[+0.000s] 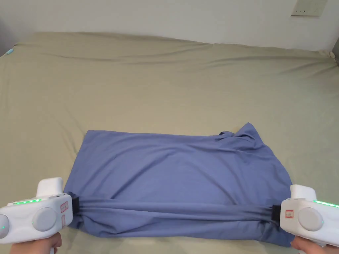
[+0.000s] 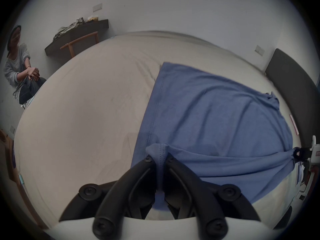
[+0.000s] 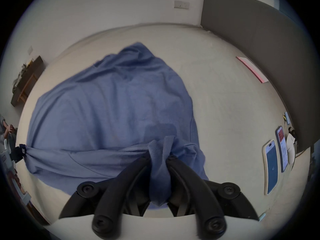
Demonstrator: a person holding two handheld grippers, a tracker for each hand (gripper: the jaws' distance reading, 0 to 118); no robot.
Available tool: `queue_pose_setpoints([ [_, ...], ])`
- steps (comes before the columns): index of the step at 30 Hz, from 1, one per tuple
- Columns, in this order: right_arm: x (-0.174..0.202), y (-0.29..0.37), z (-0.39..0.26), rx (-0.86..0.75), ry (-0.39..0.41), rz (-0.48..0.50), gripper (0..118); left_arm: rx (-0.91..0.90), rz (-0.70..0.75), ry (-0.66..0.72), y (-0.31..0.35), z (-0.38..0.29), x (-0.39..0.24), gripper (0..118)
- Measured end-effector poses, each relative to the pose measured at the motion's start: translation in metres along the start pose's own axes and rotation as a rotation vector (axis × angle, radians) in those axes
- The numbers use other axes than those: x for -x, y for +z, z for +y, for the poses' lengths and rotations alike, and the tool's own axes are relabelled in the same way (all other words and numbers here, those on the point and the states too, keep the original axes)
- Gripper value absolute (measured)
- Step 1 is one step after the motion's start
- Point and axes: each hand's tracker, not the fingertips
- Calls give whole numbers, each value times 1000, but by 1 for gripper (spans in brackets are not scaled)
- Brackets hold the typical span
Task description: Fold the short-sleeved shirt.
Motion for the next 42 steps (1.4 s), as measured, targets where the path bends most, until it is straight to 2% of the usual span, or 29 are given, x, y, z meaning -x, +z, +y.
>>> queue_pose_setpoints([
  [2,1,-18,-1,48,11,-15,14,13,5,-10,-8,-2,-2,6],
  [5,1,-21,3,35,-14,-13,14,10,10,-47,-6,2,-6,6],
  [7,5,-20,6,49,7,-28,16,11,6,-54,-6,0,-2,6],
  [8,5,-17,6,43,30,-31,21,10,2,-53,-5,0,-1,7],
  [9,4,-15,5,31,44,-32,32,9,-1,-50,-4,1,-1,10],
  [10,3,-11,4,14,54,-50,49,8,-7,-45,1,2,0,18],
  [11,0,-5,3,-10,58,-72,80,4,-5,-47,5,3,0,36],
  [12,-4,-1,4,-37,52,-82,97,-8,4,-52,11,3,1,62],
  [13,-11,7,3,-72,32,-59,102,-30,11,-56,19,4,2,90],
  [14,-16,19,2,-113,4,-31,102,-57,5,-50,28,5,5,113],
  [16,-24,45,4,-195,-20,-25,102,-134,-11,-30,52,10,7,116],
  [18,-26,73,5,-286,-11,-25,102,-219,-13,-38,83,18,6,115],
  [27,24,238,-12,-757,170,-67,102,-609,-21,-114,231,31,-20,115],
  [29,39,263,-19,-810,199,-77,102,-671,-31,-136,258,26,-30,112],
  [31,52,281,-27,-826,212,-58,101,-708,-34,-149,275,21,-37,101],
  [33,61,292,-32,-845,232,-19,92,-736,-51,-173,291,13,-48,71],
  [34,67,297,-35,-850,243,-19,83,-745,-48,-189,296,10,-52,55],
  [35,70,299,-38,-860,259,-5,59,-761,-36,-208,301,6,-59,37],
  [37,73,299,-43,-872,268,-10,10,-822,19,-211,309,-2,-69,20],
  [39,76,297,-47,-891,256,-19,4,-821,44,-261,311,-4,-79,5],
  [42,78,295,-52,-886,279,-28,2,-808,-7,-248,312,-5,-82,0],
])
